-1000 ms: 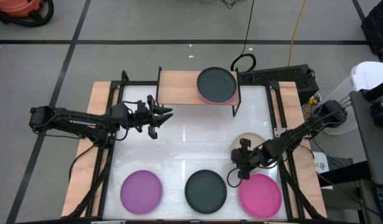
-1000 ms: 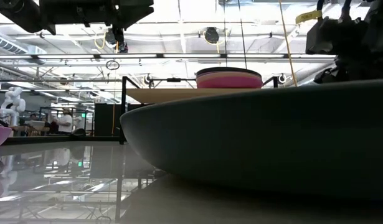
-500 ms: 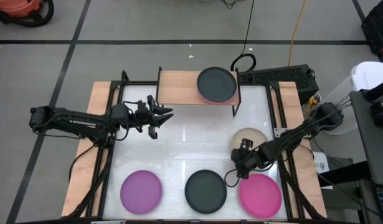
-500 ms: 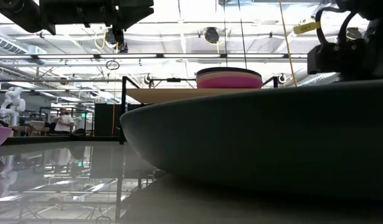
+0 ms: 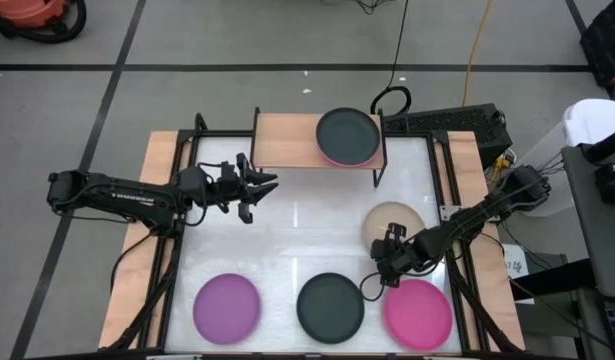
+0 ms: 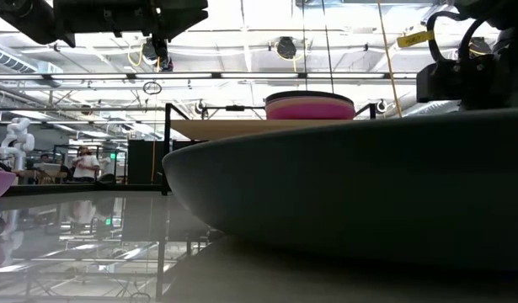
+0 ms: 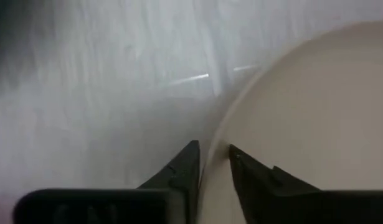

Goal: Place and stack plates onto a shelf
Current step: Put the gray plate on the shelf

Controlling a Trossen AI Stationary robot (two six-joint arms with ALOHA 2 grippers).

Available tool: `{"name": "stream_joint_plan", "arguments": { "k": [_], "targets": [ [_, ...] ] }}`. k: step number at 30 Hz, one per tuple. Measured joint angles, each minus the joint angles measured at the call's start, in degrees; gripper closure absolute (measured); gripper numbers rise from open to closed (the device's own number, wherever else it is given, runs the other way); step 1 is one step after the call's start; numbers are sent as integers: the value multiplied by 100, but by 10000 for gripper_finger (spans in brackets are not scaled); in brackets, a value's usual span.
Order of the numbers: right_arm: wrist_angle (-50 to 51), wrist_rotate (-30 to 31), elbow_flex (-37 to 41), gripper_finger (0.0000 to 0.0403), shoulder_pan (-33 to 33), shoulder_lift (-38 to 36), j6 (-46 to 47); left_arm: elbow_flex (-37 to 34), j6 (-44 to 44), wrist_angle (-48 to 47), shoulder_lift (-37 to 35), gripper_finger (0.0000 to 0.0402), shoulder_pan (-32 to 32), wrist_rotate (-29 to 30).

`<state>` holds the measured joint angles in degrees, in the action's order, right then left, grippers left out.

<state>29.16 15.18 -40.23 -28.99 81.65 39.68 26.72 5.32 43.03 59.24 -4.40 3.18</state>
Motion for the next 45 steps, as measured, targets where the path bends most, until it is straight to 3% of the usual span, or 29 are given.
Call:
{"name": "stream_joint_plan", "arguments": {
  "k": [5,12,23,34,41,45],
  "targets": [
    [53,106,0,391,0,-11,-112,0,4,-4,0,295,0,0],
    [85,130,0,399,-12,-181,-155,0,17,-102,0,295,0,0],
    [-96,244,-117,403,-92,-1059,-413,0,39,-96,2,295,0,0],
    [-1600,266,-186,403,48,-1631,-1787,2,44,70,-86,295,0,-2],
    [-1849,337,-722,403,337,-1643,-2869,4,-249,-24,-761,295,0,-2],
    [-1900,615,-1118,403,584,-1594,-3681,7,-519,-548,-1241,295,-2,3]
  ]
}}
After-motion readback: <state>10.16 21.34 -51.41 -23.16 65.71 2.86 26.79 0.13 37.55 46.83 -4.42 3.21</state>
